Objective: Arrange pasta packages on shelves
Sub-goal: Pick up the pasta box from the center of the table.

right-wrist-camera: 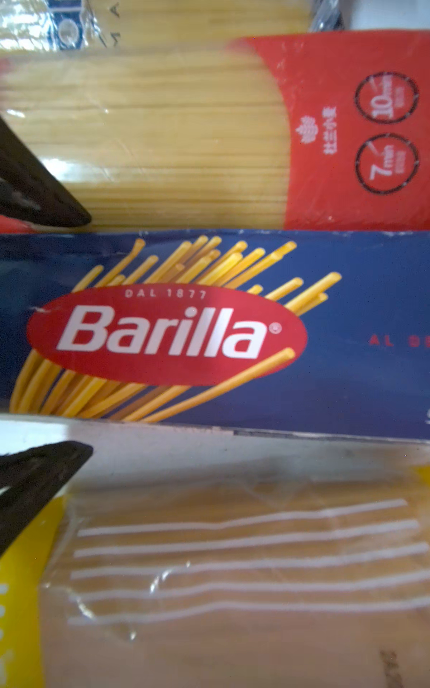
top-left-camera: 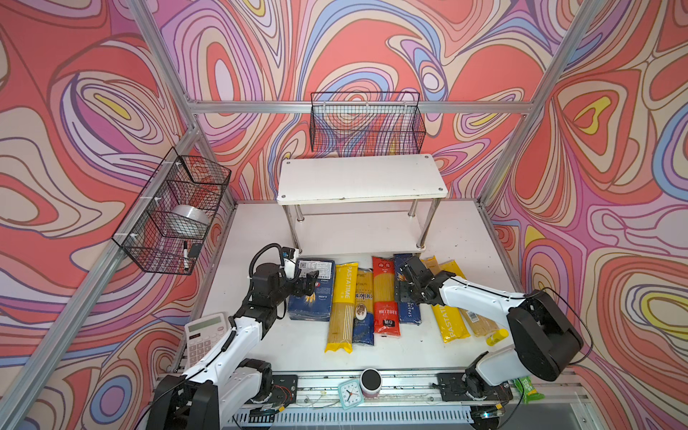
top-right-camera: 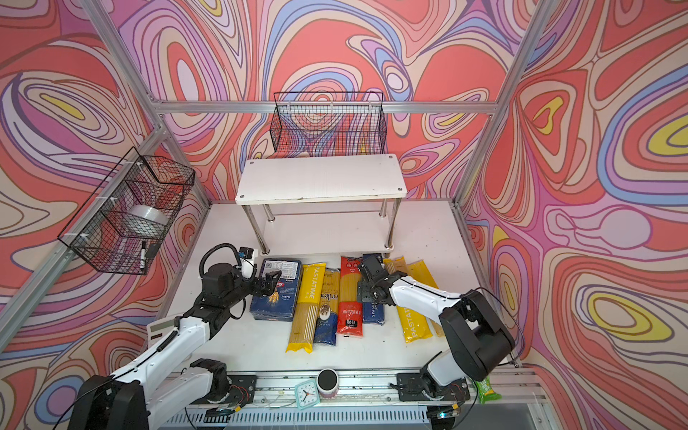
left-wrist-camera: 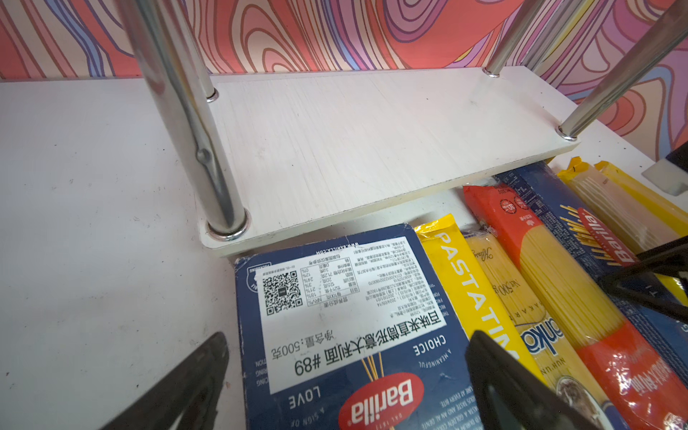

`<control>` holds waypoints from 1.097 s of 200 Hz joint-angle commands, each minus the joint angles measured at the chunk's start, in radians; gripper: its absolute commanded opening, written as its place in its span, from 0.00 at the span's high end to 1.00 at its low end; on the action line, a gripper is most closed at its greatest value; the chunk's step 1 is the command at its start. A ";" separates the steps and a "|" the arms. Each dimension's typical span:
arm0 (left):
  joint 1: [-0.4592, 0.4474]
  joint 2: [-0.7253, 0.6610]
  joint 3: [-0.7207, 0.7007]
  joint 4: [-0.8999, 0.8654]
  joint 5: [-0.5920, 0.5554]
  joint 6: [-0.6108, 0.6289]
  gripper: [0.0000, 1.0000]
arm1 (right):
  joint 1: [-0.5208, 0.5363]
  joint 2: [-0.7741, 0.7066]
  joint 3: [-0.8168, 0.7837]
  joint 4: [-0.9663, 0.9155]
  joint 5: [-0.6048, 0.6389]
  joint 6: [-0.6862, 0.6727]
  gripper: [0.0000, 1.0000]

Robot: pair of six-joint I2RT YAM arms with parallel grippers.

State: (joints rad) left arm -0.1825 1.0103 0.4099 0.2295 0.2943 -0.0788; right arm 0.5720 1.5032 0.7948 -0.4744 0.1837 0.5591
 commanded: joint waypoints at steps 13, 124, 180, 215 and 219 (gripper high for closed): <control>0.000 0.007 0.021 0.007 -0.009 0.002 0.00 | 0.006 -0.014 -0.010 -0.040 0.060 0.019 0.07; 0.000 0.007 0.021 0.005 -0.014 0.000 0.00 | 0.006 -0.042 -0.095 0.076 -0.022 0.001 0.08; 0.000 0.000 0.018 0.007 -0.016 0.000 0.00 | 0.006 0.000 -0.107 0.083 0.010 0.017 0.14; 0.000 0.005 0.020 0.008 -0.009 0.002 0.00 | 0.006 -0.042 -0.154 0.098 0.030 0.075 0.17; 0.001 0.007 0.021 0.007 -0.009 0.002 0.00 | 0.007 -0.049 -0.159 0.098 0.032 0.081 0.17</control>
State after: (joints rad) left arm -0.1825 1.0187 0.4099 0.2287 0.2871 -0.0788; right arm 0.5781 1.4792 0.6849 -0.3725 0.1844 0.5858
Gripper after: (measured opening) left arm 0.994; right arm 0.840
